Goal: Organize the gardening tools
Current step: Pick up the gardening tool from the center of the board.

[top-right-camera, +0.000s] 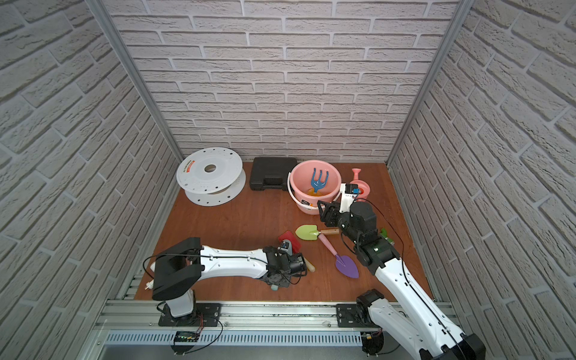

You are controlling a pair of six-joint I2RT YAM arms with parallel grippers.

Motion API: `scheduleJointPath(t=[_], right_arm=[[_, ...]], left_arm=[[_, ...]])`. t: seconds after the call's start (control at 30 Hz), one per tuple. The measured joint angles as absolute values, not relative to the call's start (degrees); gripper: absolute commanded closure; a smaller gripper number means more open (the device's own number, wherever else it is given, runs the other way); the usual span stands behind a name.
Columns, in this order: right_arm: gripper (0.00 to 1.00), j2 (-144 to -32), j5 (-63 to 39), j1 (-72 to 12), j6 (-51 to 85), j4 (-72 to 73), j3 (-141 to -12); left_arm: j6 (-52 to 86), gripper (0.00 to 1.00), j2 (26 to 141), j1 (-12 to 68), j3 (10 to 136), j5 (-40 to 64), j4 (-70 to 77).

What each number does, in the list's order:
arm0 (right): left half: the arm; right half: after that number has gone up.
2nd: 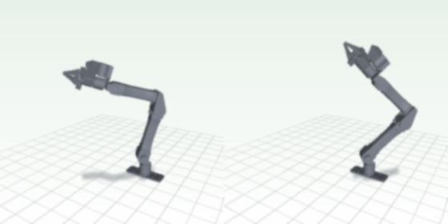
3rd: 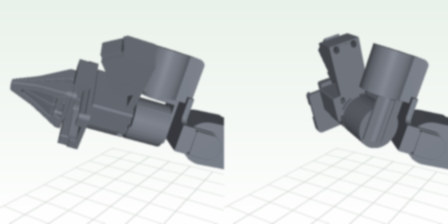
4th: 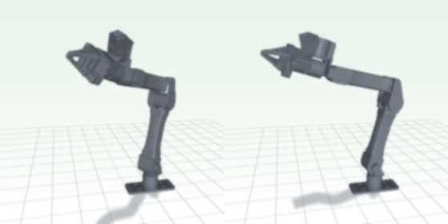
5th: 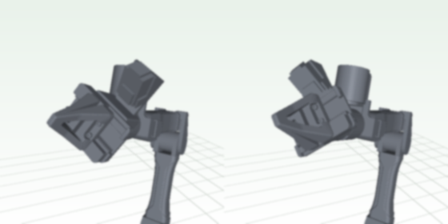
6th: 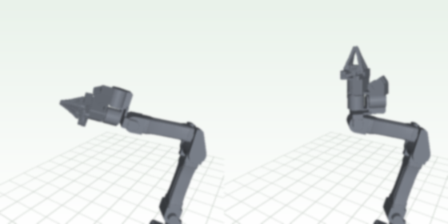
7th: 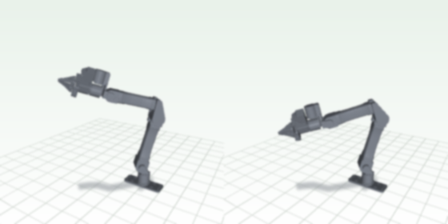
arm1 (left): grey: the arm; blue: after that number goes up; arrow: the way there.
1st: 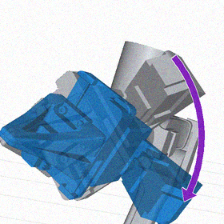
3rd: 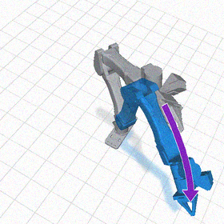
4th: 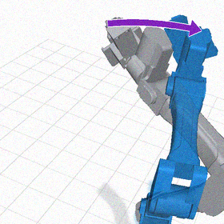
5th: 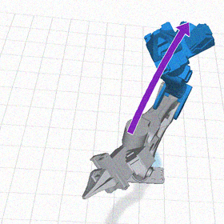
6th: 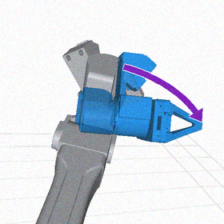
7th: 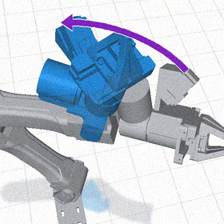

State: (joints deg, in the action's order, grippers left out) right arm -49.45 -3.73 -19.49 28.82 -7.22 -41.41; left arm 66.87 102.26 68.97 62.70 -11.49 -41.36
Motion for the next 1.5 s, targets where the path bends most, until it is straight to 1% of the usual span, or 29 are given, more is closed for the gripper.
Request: scheduleJointPath(t=[0.2,0.43,0.63,0.8,0.97,1.0,1.03,1.07,1.1,1.17,1.27,1.3,1.37,1.5], right_arm=[[0.35,-54.59,-9.91,-19.49,29.45,-5.19,-41.54],[0.35,-64.18,-19.46,-20.75,29.91,-5.32,-44.88],[0.39,-70.54,-24.05,-24.53,29.12,-5.96,-49.01],[0.43,-73.32,-25.41,-25.43,28.58,-7.01,-49.56],[0.51,-73.38,-26.17,-25.61,28.05,-7.07,-48.29],[0.55,-73.38,-26.65,-25.67,28.08,-6.96,-47.86],[0.58,-73.38,-27.11,-25.71,28.03,-6.68,-47.42],[0.64,-73.38,-27.73,-25.78,28.01,-6.50,-46.96],[0.67,-73.38,-28.40,-25.82,27.97,-6.26,-46.52],[0.79,-73.41,-29.65,-26.09,27.90,-6.20,-46.06],[0.88,-73.41,-31.00,-26.44,27.73,-5.76,-45.95],[0.89,-73.41,-31.57,-26.46,27.46,-5.39,-45.95],[0.96,-73.38,-32.49,-26.46,27.11,-4.95,-45.95],[0.97,-72.90,-33.01,-26.48,26.52,-4.93,-45.93]], left_arm=[[61.73,1.00,97.34,69.01,60.97,-18.37,-40.80],[49.78,1.00,90.08,70.00,56.16,-25.80,-35.27],[42.17,1.00,86.87,70.04,54.72,-29.47,-31.88],[39.81,1.00,84.03,70.04,53.69,-31.33,-30.83],[38.65,1.00,81.32,70.04,52.27,-32.16,-30.17],[38.39,1.00,80.86,70.04,51.86,-32.12,-29.93],[38.06,1.00,80.49,70.04,51.48,-32.10,-29.80],[37.56,1.00,80.14,70.04,51.05,-31.97,-29.52],[37.26,1.00,79.90,70.04,50.81,-31.88,-29.52],[36.80,1.00,79.64,69.97,50.65,-31.59,-29.47],[36.01,1.00,79.46,69.73,50.65,-31.29,-29.23],[35.81,1.00,79.42,69.63,50.61,-31.07,-29.28],[35.57,1.00,79.24,69.32,50.39,-30.68,-29.28],[34.50,1.00,78.50,68.62,49.80,-29.54,-28.60]])
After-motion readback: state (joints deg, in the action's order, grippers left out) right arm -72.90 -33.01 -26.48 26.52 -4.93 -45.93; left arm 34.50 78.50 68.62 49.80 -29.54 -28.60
